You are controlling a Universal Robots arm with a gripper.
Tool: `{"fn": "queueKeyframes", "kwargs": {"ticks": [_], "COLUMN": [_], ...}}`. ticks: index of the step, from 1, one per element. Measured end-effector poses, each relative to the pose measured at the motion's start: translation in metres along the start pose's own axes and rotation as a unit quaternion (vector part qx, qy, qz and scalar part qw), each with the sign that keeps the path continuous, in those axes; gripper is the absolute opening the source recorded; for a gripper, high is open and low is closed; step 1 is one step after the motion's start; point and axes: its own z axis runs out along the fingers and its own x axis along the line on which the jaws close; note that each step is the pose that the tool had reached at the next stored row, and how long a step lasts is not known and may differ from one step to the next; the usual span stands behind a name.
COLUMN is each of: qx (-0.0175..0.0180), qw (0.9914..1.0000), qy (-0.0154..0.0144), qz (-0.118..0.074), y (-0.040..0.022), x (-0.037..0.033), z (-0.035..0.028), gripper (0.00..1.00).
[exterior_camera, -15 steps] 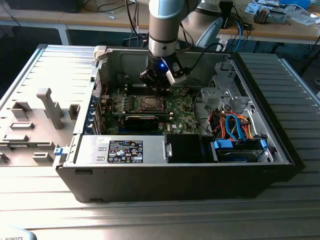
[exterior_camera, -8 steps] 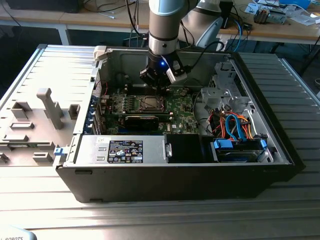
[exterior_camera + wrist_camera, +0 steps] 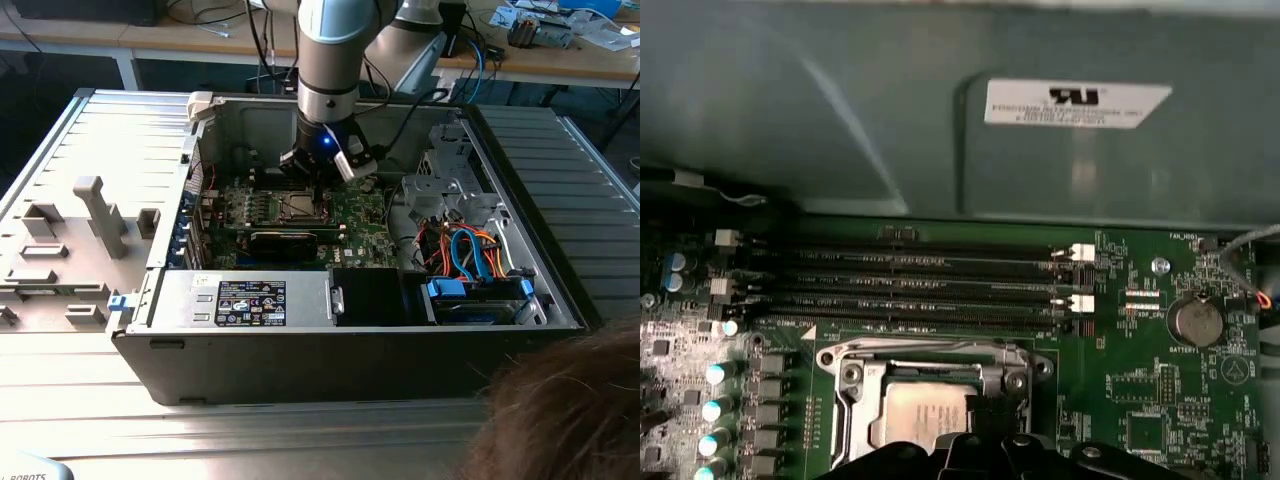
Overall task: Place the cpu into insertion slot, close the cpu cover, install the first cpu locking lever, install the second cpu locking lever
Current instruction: 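Install the first cpu locking lever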
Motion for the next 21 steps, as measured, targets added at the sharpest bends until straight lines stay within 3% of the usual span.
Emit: {"fn": "queueKeyframes", "kwargs": {"ticks": [16,18,21], "qx": [0.0017,0.0021,0.0021], "qw": [1.00000,1.00000,1.00000], "qy": [0.0019,0.0019,0.0019], "qz": [0.000,0.000,0.000], "y": [-0.0212,-0.0208,-0.0195], "x": [-0.0028,-0.0028,-0.0029], "z": [-0.0018,-0.0089,-0.0246], "gripper": [0.11,0.11,0.11]}}
